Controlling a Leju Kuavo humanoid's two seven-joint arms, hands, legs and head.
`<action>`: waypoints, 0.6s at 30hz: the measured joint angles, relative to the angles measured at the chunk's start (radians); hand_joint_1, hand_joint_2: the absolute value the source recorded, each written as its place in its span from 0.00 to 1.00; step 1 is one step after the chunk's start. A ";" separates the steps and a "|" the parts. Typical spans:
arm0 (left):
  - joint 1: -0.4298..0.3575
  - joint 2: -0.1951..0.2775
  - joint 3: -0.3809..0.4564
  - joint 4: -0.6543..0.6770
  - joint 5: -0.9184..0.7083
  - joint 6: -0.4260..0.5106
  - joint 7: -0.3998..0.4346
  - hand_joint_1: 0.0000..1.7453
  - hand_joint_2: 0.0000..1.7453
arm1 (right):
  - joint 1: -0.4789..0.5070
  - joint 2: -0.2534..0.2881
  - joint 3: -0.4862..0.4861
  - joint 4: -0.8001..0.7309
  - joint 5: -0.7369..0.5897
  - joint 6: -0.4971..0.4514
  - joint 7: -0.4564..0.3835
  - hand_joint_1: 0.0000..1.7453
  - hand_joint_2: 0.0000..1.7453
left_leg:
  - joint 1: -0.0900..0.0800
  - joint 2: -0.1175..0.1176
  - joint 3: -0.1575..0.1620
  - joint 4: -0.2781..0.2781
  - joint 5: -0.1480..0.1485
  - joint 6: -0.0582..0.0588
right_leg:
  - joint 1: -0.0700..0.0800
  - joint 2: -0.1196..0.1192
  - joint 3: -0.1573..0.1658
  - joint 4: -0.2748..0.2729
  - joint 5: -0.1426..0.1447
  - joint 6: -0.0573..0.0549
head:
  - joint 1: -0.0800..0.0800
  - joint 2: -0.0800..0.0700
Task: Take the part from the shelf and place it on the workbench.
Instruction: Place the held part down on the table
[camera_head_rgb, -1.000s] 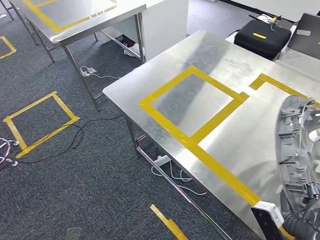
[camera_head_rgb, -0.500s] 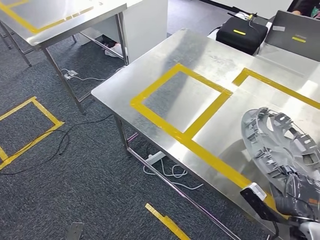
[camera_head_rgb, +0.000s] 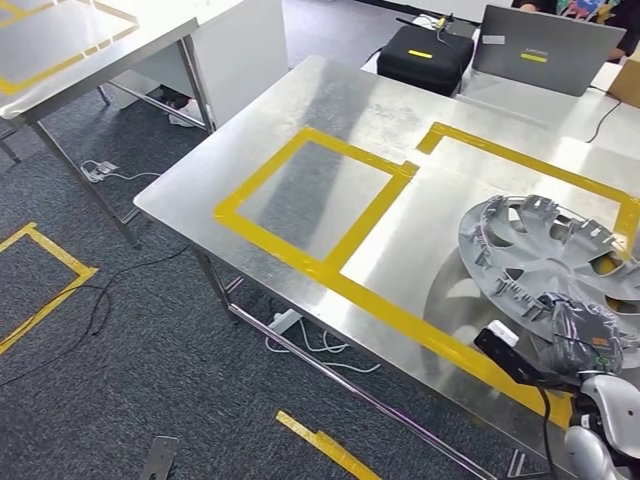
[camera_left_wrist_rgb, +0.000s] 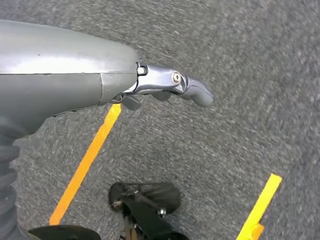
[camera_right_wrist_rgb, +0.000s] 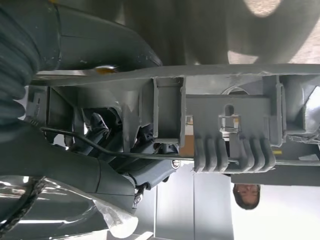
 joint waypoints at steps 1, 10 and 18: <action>-0.002 0.000 -0.003 0.000 -0.003 -0.001 0.002 0.00 1.00 | -0.019 -0.001 0.007 0.019 0.000 0.006 0.000 1.00 1.00 | 0.000 -0.014 0.028 -0.065 0.030 0.006 | 0.001 0.008 -0.001 0.001 0.001 0.002 | 0.000 0.000; -0.040 -0.017 -0.041 -0.001 -0.022 -0.004 0.033 0.00 1.00 | -0.336 0.014 0.180 0.351 0.088 0.026 -0.025 1.00 1.00 | 0.003 0.009 0.069 -0.189 0.068 0.038 | -0.003 -0.025 -0.101 0.145 -0.067 0.044 | 0.010 0.000; -0.051 -0.033 -0.067 -0.001 -0.026 -0.006 0.044 0.00 1.00 | -0.521 0.093 0.397 0.556 0.130 0.023 -0.021 1.00 1.00 | -0.004 0.062 0.064 -0.173 0.058 0.020 | 0.002 -0.090 -0.034 0.018 0.020 0.041 | 0.009 0.000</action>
